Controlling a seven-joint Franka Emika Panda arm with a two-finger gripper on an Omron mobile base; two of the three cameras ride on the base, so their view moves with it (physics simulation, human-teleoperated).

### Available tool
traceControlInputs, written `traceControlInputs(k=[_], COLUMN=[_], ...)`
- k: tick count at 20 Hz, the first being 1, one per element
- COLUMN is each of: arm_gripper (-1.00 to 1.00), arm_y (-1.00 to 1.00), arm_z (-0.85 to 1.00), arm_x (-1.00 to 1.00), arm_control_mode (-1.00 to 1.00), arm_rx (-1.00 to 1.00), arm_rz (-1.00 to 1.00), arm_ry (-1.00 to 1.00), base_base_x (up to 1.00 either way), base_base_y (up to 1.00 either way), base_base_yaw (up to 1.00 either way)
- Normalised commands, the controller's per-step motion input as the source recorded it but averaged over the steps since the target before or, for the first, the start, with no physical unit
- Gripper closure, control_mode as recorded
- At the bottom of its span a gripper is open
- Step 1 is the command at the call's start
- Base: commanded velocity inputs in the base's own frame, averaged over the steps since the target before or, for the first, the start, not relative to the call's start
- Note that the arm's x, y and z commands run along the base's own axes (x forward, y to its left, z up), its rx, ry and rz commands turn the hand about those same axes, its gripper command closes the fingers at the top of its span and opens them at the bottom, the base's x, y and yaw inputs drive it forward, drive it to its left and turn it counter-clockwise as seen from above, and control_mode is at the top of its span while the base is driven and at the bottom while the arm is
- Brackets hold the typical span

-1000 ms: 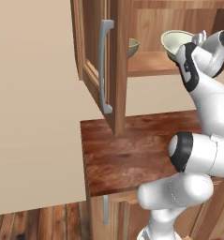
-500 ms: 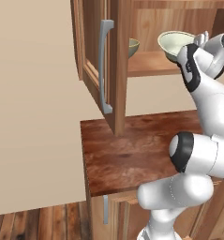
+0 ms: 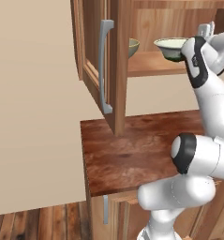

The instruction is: Open the cabinet. Pick the bowls from the counter and place them in the cabinet. Then close the cabinet.

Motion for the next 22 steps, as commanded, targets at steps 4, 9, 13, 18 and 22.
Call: traceControlInputs(k=[4, 9, 13, 18, 22], arm_gripper=[-1.00, -1.00, -1.00, -1.00, -1.00], arm_y=[0.00, 0.00, 0.00, 0.08, 0.35], arm_z=[0.23, 0.09, 0.17, 0.07, 0.00], arm_x=[-0.79, -1.00, -1.00, -0.93, -0.53], arm_control_mode=[-1.00, -1.00, -1.00, -1.00, -1.00], arm_rx=[-0.01, -0.04, -0.04, -0.04, -0.07], arm_rz=[0.07, 0.08, 0.08, 0.08, 0.18], arm_ry=[-0.14, -0.05, -0.04, 0.00, 0.01], base_base_x=[0.00, 0.00, 0.00, 0.00, 0.00], base_base_y=[0.00, 0.00, 0.00, 0.00, 0.00], base_base_yaw=[0.00, 0.00, 0.00, 0.00, 0.00])
